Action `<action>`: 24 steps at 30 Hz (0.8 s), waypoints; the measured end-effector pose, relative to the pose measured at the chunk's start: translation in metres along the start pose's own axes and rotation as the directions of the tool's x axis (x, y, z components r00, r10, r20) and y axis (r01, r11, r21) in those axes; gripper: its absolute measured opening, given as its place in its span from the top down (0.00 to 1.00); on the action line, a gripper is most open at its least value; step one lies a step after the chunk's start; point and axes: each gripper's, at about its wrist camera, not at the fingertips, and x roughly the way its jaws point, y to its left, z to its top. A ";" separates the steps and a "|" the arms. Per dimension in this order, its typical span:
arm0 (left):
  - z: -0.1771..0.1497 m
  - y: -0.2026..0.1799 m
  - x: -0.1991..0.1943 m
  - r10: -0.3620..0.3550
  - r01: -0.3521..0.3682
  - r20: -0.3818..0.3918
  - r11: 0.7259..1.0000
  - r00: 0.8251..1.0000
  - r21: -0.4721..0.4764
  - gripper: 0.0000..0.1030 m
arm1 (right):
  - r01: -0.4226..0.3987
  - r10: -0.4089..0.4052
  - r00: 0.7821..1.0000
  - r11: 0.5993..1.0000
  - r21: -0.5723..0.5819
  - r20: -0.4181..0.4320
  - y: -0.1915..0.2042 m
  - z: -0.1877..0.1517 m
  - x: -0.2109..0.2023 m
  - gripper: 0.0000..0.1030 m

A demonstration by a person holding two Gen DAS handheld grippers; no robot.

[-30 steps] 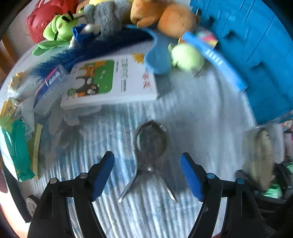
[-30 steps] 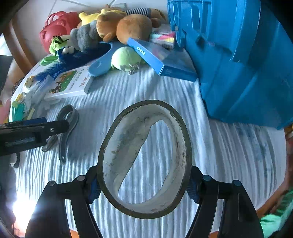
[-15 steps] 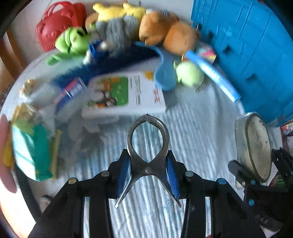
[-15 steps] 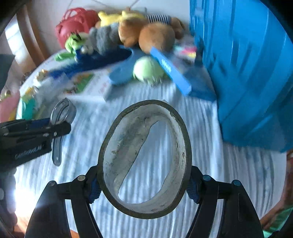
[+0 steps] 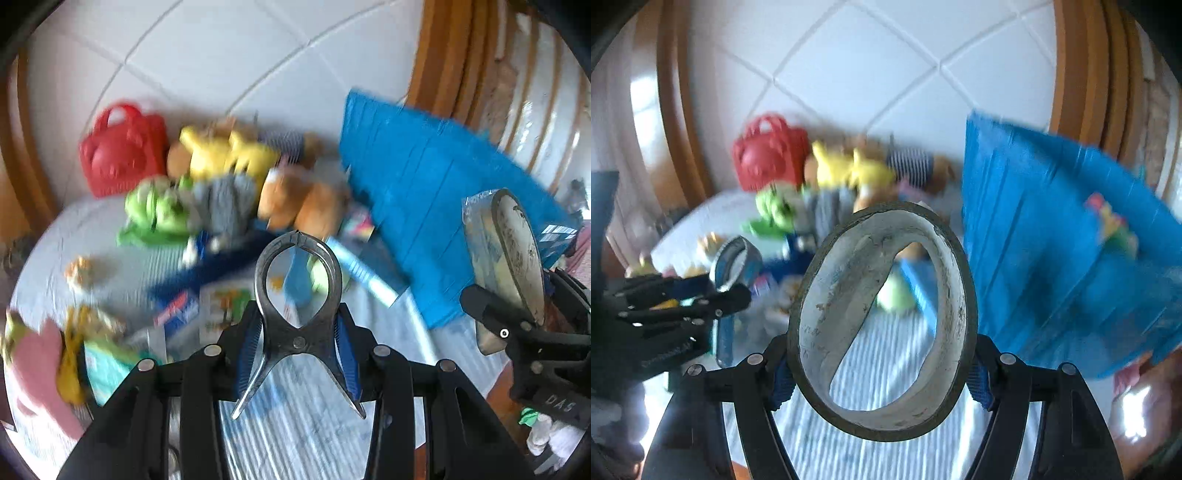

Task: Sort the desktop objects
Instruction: 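Carry the clip with left tool while right tool carries the tape over the crate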

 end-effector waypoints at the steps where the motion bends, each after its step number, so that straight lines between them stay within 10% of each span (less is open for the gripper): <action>1: 0.009 -0.004 -0.009 -0.009 0.009 0.027 1.000 1.000 0.010 0.62 | 0.002 -0.002 1.000 1.000 0.000 0.030 -0.003 0.009 -0.012 0.29; 14: 0.128 -0.141 -0.024 -0.128 0.089 0.234 0.982 0.964 0.168 0.62 | 0.154 -0.167 0.951 0.986 0.070 0.259 -0.147 0.085 -0.091 0.29; 24: 0.171 -0.251 0.086 -0.116 0.115 -0.009 0.970 0.993 0.214 0.62 | 0.152 -0.162 0.982 0.983 0.101 0.097 -0.299 0.086 -0.037 0.29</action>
